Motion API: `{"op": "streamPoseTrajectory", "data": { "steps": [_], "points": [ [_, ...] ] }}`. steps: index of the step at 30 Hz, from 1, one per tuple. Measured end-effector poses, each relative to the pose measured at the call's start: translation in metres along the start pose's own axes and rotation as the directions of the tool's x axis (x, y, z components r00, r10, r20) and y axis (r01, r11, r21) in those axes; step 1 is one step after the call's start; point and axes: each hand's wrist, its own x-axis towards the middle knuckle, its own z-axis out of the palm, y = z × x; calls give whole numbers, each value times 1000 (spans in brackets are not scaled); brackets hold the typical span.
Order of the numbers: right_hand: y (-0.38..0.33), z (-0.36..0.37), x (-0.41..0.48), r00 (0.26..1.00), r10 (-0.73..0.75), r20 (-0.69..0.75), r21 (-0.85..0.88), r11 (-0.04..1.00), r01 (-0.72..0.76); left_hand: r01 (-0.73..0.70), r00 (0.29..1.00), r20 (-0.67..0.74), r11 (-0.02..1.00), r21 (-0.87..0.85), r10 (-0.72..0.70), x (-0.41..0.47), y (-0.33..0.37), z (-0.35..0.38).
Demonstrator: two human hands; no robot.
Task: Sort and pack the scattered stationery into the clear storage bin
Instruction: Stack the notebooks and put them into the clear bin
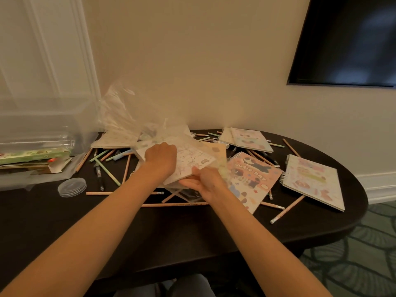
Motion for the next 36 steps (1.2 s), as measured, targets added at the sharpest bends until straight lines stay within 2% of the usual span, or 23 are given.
{"op": "streamPoseTrajectory", "data": {
  "steps": [4, 7, 10, 13, 16, 21, 25, 27, 31, 34, 36],
  "points": [
    [2, 2, 16, 992, -123, 31, -9, 992, 123, -98, 983, -175, 960, -264, 53, 26, 9, 9],
    [-4, 10, 25, 981, -187, 46, -10, 982, 188, -182, 968, -235, 887, -425, 86, 33, 9, 11],
    [-4, 24, 41, 978, -208, -14, -41, 977, 207, -218, 954, -284, 866, -450, 93, 37, 10, 10],
    [-1, 39, 63, 971, -218, -94, -119, 971, 207, -201, 957, -282, 867, -457, 74, 42, 5, 11],
    [2, 52, 78, 966, -232, -112, -178, 961, 210, -196, 958, -277, 869, -454, 72, 44, -1, 8],
    [10, 48, 95, 964, -258, -63, -328, 918, 224, -219, 963, -248, 840, -497, 105, 48, -4, 12],
    [4, 29, 78, 987, -157, 41, -208, 965, 162, -235, 964, -236, 817, -526, 126, 49, -5, 13],
    [0, 21, 73, 989, -123, 88, -215, 967, 139, -240, 964, -232, 794, -558, 129, 49, -6, 15],
    [-13, 17, 71, 991, -123, 47, -301, 945, 131, -242, 967, -207, 781, -575, 147, 48, -7, 18],
    [-20, 21, 71, 979, -204, 3, -372, 909, 191, -248, 966, -211, 774, -583, 151, 49, -8, 18],
    [-19, 25, 71, 969, -246, -5, -346, 910, 230, -255, 964, -221, 757, -601, 150, 49, -11, 20]
  ]
}}
